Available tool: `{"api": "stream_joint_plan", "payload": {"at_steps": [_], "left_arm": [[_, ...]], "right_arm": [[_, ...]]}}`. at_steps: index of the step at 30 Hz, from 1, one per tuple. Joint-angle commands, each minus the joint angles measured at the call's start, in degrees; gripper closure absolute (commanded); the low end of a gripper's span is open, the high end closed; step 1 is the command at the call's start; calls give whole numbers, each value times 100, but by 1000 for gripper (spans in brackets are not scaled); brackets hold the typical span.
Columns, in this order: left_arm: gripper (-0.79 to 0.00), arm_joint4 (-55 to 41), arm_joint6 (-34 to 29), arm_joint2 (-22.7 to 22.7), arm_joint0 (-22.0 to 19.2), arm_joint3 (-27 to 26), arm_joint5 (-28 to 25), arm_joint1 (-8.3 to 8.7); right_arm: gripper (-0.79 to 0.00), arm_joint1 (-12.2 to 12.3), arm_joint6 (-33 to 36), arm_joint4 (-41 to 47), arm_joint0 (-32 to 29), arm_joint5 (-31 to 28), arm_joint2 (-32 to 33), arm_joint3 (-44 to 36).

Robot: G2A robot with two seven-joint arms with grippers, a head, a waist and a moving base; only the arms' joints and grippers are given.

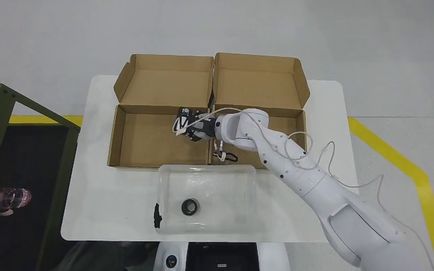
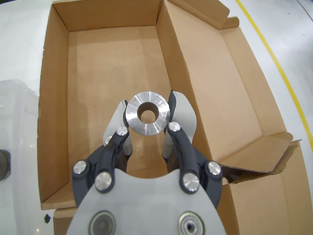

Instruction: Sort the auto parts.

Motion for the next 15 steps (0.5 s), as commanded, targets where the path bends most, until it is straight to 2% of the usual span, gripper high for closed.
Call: {"api": "stream_joint_plan", "payload": {"at_steps": [1, 8, 15], "left_arm": [[-785, 0, 0, 0, 0, 0, 0, 0], [-785, 0, 0, 0, 0, 0, 0, 0], [-785, 0, 0, 0, 0, 0, 0, 0]], "right_arm": [[0, -46, 11, 8, 38, 10, -35, 149], [0, -240, 157, 14, 191, 115, -177, 518], [-102, -422, 358, -17, 313, 100, -324, 803]]}}
